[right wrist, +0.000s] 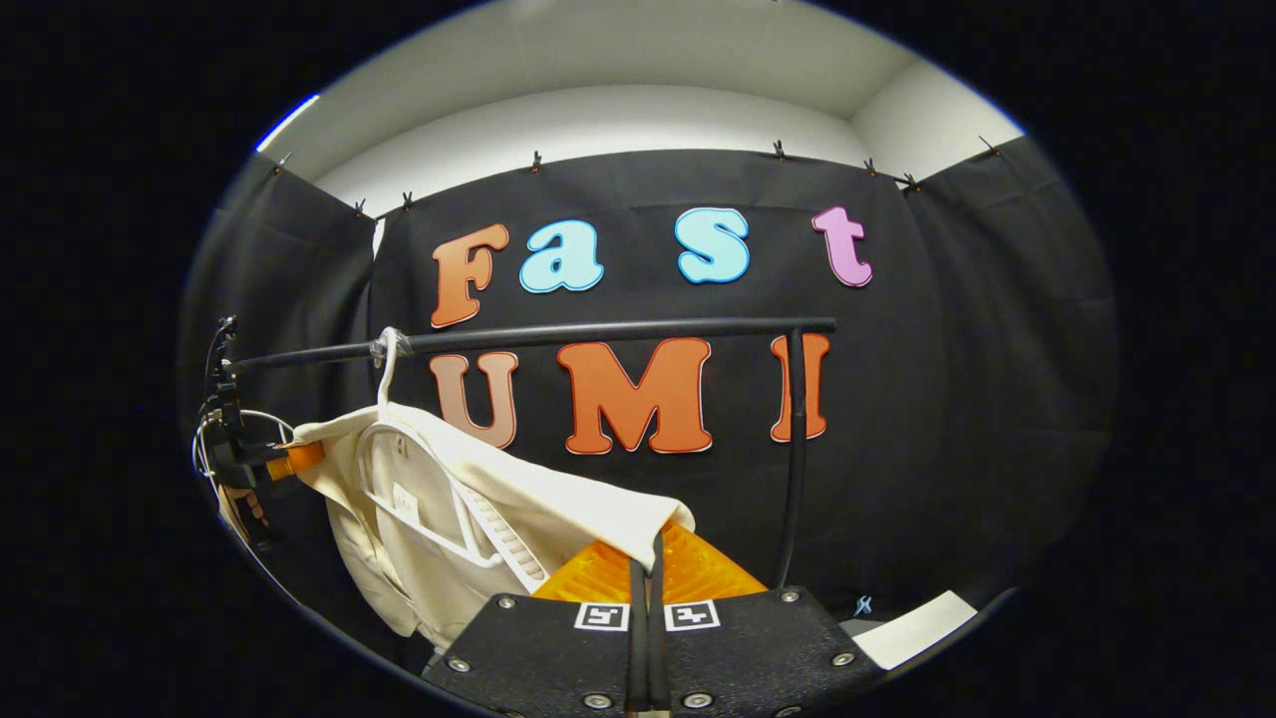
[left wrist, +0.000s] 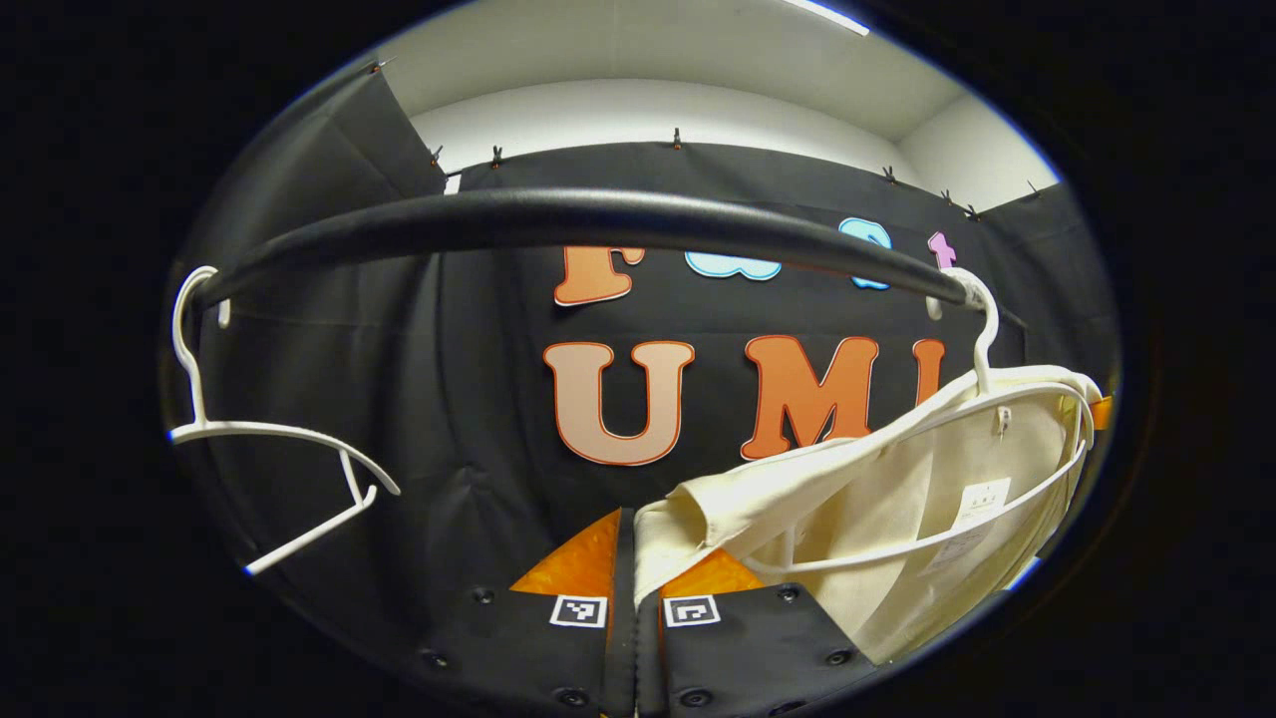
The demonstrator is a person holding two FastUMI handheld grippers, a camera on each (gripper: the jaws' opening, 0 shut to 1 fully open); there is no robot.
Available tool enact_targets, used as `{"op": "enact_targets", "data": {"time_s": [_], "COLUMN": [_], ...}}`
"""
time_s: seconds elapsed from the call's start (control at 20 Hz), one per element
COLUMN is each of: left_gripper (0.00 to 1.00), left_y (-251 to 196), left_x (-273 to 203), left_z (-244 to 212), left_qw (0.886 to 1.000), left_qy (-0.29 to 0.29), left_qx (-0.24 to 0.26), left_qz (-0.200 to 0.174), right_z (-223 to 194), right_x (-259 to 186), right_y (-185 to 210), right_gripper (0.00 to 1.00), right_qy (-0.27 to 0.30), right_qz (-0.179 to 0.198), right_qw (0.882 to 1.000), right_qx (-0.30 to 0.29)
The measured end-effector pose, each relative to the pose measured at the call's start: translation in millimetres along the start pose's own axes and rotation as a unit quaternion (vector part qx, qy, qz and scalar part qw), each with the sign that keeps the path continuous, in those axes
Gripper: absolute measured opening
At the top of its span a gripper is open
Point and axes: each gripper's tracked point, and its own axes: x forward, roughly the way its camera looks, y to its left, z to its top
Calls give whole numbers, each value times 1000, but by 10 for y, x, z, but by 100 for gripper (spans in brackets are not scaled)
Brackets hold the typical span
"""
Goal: Grasp the clothes on the hanger with both hands and then place them into the laundry hamper below.
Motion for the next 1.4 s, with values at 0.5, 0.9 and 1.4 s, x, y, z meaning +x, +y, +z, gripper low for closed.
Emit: {"op": "enact_targets", "data": {"time_s": [0.5,0.9,1.4], "left_gripper": [7,7,7], "left_y": [-9,224,-485], "left_x": [122,-22,-599], "left_z": [-558,-1621,-2953], "left_qw": [998,985,959], "left_qy": [54,161,284], "left_qx": [-7,-52,-14], "left_qz": [13,47,-3], "right_z": [-891,-1893,-2944], "right_x": [186,129,-95], "right_y": [-49,-127,-215], "right_gripper": [0,0,0], "right_qy": [57,144,237], "right_qz": [24,8,-9], "right_qw": [995,986,969], "right_qx": [82,79,66]}}
